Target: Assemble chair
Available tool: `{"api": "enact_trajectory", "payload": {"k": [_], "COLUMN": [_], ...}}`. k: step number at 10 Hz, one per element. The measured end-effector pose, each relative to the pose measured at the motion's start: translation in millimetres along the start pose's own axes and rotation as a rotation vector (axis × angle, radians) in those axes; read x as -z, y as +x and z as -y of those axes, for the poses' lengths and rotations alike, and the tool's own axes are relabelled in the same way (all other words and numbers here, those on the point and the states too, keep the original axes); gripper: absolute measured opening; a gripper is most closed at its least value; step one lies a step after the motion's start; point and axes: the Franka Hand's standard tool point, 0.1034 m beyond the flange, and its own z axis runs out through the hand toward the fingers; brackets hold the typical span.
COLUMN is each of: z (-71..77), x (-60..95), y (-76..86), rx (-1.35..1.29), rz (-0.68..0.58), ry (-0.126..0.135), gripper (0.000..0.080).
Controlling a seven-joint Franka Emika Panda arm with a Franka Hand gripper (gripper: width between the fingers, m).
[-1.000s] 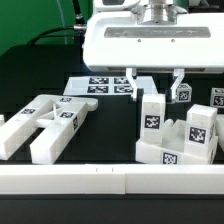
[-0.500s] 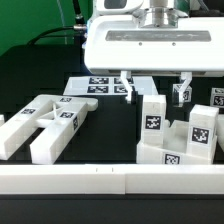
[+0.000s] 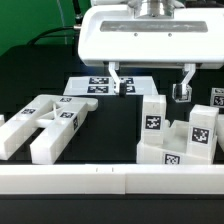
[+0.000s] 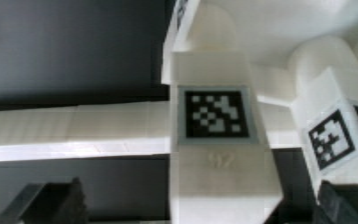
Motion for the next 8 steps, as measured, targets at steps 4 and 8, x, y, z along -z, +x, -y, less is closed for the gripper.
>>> {"api": "enact_trajectory", "payload": {"k": [4, 8], "z": [1.6, -0.1], "x": [9.7, 4.6], "y": [15.0, 15.1], "rx": [-0.005, -0.009], "rz": [0.038, 0.299], "ry": [0.017, 0.048], "gripper": [0.0649, 0.0649]}}
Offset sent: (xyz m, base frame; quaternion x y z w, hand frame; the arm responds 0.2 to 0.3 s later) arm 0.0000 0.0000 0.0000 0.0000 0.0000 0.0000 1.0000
